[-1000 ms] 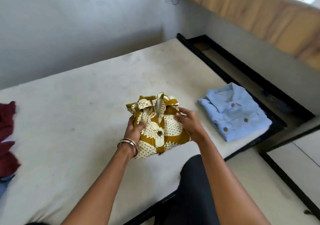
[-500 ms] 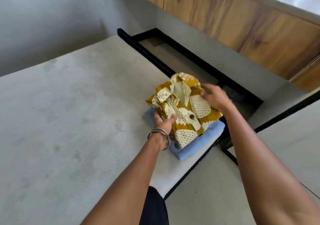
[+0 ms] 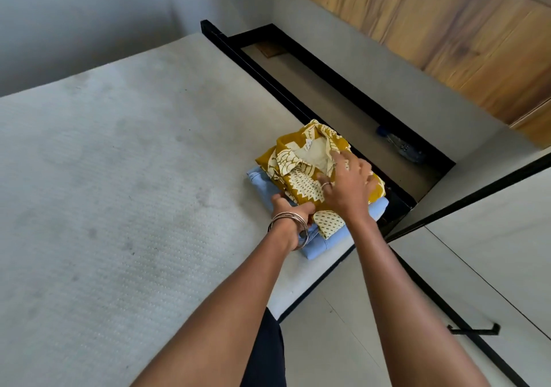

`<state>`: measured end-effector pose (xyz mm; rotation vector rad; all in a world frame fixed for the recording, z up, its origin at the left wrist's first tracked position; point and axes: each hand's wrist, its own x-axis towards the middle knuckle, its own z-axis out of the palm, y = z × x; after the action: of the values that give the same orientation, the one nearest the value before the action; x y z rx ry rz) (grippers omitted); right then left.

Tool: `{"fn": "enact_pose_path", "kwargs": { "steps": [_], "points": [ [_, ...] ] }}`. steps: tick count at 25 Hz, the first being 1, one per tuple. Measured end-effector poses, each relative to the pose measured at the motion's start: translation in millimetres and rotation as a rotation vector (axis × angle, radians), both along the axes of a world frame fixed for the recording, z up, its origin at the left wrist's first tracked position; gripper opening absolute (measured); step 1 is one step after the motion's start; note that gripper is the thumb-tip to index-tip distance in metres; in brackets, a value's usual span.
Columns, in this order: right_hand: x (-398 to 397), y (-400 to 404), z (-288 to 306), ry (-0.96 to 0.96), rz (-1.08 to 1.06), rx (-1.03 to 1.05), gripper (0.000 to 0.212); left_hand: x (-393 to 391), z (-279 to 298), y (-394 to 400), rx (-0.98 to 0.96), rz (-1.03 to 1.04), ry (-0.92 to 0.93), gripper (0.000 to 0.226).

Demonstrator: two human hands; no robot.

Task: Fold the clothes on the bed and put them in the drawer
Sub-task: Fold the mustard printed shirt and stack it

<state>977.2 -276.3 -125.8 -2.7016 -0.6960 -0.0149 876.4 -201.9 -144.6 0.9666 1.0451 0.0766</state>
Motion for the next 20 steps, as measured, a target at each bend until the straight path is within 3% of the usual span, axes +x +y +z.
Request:
{"fn": "enact_pose_path", "kwargs": {
  "steps": [4, 6, 8, 11, 14, 17, 20],
  "points": [
    [-14.4, -14.2, -26.9, 0.319, 0.168, -0.238, 0.07, -12.0, 15.9, 6.2, 0.021, -0.145, 0.069, 0.048],
    [-15.0, -24.0, -36.4, 0.385, 0.195, -0.281, 0.071, -26.4, 28.9, 15.9, 0.071, -0.258, 0.152, 0.031],
    [-18.7, -24.4, -33.8, 0.33, 0.135, -0.019, 0.063, -40.3, 38.1, 28.7, 0.197, -0.401, 0.209, 0.022],
    [-49.3, -6.1, -10.3, 0.161, -0.031, 0.332, 0.037, -78.6, 53.1, 49.9, 0.574, -0.645, 0.295, 0.027],
    [-113.5, 30.3, 30.2, 0.292, -0.022, 0.58, 0.02, -143.0, 69.3, 66.8, 0.898, -0.803, 0.328, 0.026],
    [-194.4, 73.4, 61.9, 0.433, 0.122, 0.746, 0.016, -222.6, 80.7, 82.3, 0.969, -0.731, 0.268, 0.021],
    [-298.3, 121.0, 86.3, 0.57, 0.275, 0.832, 0.017, -332.9, 96.7, 110.5, 0.915, -0.321, 0.226, 0.02]
  ]
}}
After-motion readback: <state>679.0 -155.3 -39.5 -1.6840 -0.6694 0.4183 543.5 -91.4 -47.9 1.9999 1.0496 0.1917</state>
